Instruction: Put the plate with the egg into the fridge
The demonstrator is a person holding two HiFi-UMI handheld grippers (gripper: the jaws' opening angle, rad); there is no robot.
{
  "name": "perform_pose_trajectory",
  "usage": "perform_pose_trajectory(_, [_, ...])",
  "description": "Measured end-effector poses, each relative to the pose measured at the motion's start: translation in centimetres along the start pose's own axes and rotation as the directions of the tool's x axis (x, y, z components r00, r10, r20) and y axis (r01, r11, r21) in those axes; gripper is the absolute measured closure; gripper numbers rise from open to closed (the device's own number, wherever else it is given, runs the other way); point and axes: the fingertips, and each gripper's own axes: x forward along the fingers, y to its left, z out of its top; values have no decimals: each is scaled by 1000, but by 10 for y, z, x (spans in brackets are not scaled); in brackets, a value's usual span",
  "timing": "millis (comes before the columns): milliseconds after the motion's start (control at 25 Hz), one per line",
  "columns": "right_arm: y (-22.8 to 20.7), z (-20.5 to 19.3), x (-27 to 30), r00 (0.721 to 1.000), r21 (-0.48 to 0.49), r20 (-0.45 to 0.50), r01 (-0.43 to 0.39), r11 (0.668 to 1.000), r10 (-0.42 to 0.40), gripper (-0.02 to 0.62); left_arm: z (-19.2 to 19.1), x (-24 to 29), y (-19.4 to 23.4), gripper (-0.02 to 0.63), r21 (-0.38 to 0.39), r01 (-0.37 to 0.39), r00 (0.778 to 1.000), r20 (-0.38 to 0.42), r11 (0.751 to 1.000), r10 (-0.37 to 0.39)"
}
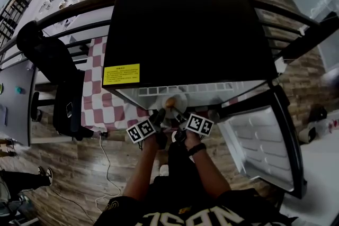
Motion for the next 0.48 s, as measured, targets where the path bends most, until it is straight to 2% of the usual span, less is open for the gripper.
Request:
perform_pose_trajectory(160, [-6, 0, -9, 1000, -27, 24, 17, 999, -16, 298, -3, -5, -1, 431, 13, 10, 1000, -1, 1000, -10])
perform_pose_trajectory(480, [-3, 1, -17, 998, -30, 58, -26, 999, 27, 298, -12, -8, -3, 410, 14, 31, 999, -16, 999, -31])
